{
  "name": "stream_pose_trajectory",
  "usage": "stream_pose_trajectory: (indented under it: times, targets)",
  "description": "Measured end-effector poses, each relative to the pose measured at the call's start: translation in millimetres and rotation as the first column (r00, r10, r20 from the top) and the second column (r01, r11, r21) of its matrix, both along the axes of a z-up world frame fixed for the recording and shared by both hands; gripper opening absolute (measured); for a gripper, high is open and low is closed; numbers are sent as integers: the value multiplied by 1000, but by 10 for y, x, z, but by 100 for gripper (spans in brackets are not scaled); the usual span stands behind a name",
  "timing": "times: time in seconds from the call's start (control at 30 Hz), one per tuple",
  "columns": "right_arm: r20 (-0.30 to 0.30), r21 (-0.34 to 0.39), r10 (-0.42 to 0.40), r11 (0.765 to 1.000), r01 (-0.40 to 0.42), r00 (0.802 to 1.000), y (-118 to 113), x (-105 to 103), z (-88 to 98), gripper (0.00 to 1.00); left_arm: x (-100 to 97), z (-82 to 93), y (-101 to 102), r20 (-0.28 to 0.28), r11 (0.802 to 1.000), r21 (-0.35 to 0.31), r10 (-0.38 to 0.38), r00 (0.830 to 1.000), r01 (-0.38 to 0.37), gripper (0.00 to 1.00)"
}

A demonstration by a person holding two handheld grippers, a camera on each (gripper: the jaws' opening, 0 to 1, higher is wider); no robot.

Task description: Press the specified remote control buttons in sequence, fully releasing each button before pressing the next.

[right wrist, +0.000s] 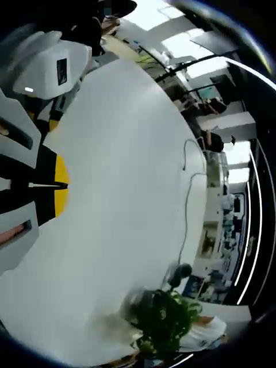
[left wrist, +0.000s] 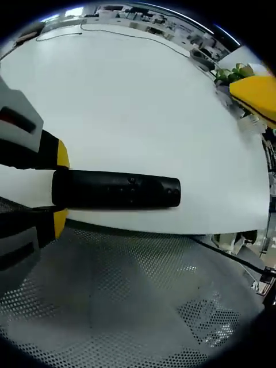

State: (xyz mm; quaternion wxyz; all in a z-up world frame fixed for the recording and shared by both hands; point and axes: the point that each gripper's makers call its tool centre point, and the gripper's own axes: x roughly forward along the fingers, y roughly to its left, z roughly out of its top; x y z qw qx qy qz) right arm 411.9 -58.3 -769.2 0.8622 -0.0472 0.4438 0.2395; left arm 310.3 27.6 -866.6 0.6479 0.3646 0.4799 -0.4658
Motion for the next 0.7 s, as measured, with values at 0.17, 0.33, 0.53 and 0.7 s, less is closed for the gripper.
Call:
stream_pose_trajectory:
  times: [0.17,0.33,0.53,0.7]
  targets:
    - [-104,-32,-17,999,13,994,-90,-185,-363,0,-20,1,-15,4,999,-35,7,1000,-7,24]
    - [-192,-15,-52,999,50,980,-172,-250,-440,0,-13,6,-12,5,998,-67,3,1000,-3,24]
    - [-253,-82,-25,997,4,967,-224,-350,-640,0,-16,7,-16,14,996,-90,-11,1000,12,25]
    - [-343,-122,-3,992,-41,939,-227,-458,-803,0,-7,6,-14,13,994,-110,-25,1000,27,25]
